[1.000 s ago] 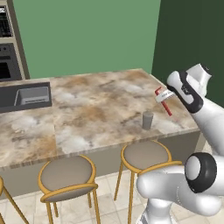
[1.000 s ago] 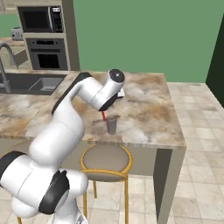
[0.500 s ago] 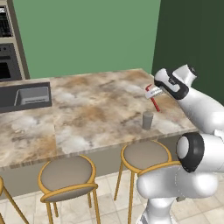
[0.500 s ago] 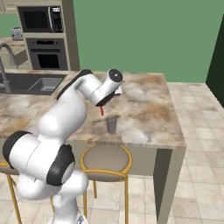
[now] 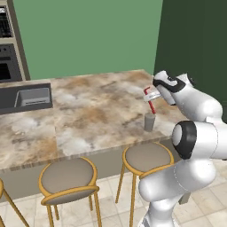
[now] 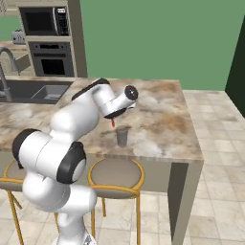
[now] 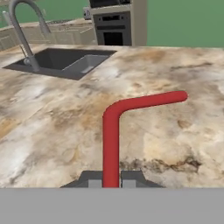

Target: Take a straw from the drawer in front and place it inside the glass cup on the dining counter.

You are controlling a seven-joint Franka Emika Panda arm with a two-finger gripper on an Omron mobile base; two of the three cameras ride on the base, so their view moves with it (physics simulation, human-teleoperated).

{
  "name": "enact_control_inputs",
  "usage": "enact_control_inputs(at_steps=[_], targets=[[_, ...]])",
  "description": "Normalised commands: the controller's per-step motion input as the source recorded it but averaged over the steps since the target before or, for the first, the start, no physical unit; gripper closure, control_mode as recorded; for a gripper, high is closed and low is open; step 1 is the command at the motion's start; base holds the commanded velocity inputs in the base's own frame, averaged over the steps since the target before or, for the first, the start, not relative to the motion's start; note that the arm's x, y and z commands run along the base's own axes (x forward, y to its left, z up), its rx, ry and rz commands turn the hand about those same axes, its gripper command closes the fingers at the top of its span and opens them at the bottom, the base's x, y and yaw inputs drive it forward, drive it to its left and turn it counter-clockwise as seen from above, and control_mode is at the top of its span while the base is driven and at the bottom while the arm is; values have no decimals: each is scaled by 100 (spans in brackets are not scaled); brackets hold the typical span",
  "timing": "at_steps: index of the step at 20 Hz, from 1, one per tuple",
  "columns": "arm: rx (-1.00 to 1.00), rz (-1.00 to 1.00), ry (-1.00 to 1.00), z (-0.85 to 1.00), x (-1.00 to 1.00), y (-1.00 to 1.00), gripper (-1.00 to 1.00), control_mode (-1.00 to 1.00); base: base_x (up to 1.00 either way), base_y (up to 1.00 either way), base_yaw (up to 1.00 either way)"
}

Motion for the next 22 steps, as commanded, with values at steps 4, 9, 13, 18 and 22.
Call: enact_control_inputs(at_steps=[4, 9, 13, 18, 22], targets=[[7, 0, -14, -38, 23, 0, 100, -100, 0, 0, 0], [7, 0, -15, -18, 35, -5, 100, -100, 0, 0, 0], [8, 0, -15, -1, 38, -14, 100, -100, 0, 0, 0], [13, 0, -9, -18, 10, -36, 100, -100, 0, 0, 0], [9, 0, -3, -26, 21, -34, 100, -100, 0, 0, 0]])
